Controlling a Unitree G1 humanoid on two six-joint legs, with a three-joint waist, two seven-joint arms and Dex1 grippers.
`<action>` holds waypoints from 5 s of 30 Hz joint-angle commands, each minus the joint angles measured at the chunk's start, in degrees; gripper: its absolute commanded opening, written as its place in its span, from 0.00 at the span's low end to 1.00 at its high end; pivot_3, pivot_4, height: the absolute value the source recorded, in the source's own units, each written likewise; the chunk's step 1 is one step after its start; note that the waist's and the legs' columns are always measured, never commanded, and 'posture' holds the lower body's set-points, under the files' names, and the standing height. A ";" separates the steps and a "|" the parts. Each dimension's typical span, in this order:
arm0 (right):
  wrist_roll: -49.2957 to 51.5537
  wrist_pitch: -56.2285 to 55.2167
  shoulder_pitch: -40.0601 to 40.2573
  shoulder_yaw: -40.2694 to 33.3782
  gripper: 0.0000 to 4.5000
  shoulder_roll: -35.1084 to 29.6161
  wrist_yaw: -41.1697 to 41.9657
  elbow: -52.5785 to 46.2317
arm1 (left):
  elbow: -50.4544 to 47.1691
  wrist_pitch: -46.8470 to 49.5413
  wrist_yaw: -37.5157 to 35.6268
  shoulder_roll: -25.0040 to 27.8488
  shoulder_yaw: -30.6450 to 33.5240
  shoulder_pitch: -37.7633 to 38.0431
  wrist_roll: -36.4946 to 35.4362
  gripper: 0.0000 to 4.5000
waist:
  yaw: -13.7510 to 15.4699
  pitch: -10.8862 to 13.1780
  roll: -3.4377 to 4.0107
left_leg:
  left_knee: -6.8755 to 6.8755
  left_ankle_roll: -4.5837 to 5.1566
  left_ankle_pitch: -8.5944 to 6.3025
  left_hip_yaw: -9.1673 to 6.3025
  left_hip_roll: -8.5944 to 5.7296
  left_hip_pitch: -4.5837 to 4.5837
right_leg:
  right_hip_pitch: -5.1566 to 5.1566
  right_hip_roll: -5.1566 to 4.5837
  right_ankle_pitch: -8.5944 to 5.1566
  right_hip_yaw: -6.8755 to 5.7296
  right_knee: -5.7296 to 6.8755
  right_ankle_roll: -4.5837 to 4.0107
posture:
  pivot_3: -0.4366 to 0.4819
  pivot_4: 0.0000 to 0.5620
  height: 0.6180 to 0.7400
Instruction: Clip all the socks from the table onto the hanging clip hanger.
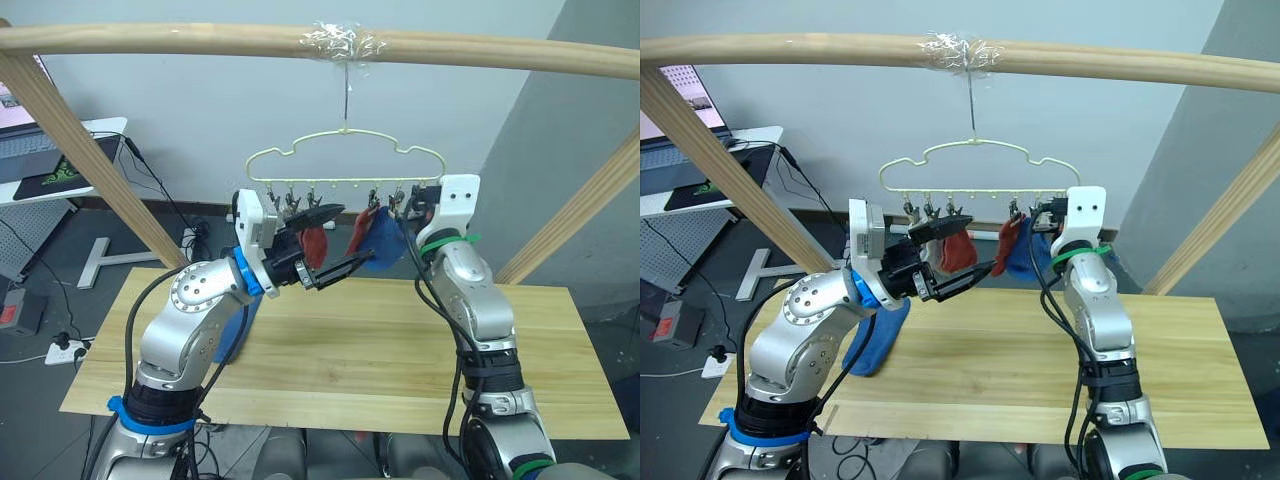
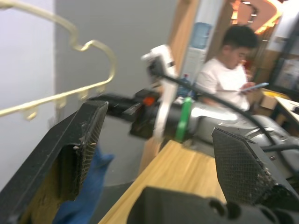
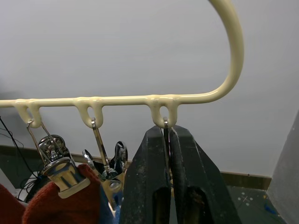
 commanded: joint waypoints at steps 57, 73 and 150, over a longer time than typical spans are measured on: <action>23.24 57.97 -14.73 -21.91 0.00 -2.39 0.88 -19.31 | 21.08 -4.29 3.50 -14.82 -8.18 3.20 16.39 0.00 | 0.99 -0.01 -0.02 | -0.07 0.01 0.00 -0.03 -0.01 0.00 | -0.01 -0.01 -0.09 -0.07 0.05 -0.15 | 0.57 0.29 1.00; 24.01 69.26 -21.10 -31.80 0.00 5.52 -2.74 -20.85 | 30.24 -5.70 6.77 -22.07 -11.88 -10.40 19.60 0.00 | -0.51 0.00 0.01 | -0.10 0.02 -0.01 0.00 -0.01 -0.03 | -0.07 0.01 -0.11 -0.05 0.02 -0.15 | 0.53 0.29 1.00; 21.69 4.52 39.20 -19.57 1.00 -40.66 47.62 -21.04 | 22.41 -4.66 -8.51 21.12 21.53 19.29 8.13 0.77 | 1.89 -0.22 -0.46 | -0.06 0.01 -0.02 0.29 0.01 0.50 | 0.85 -0.19 -0.20 0.00 -0.80 0.25 | 0.67 0.19 1.00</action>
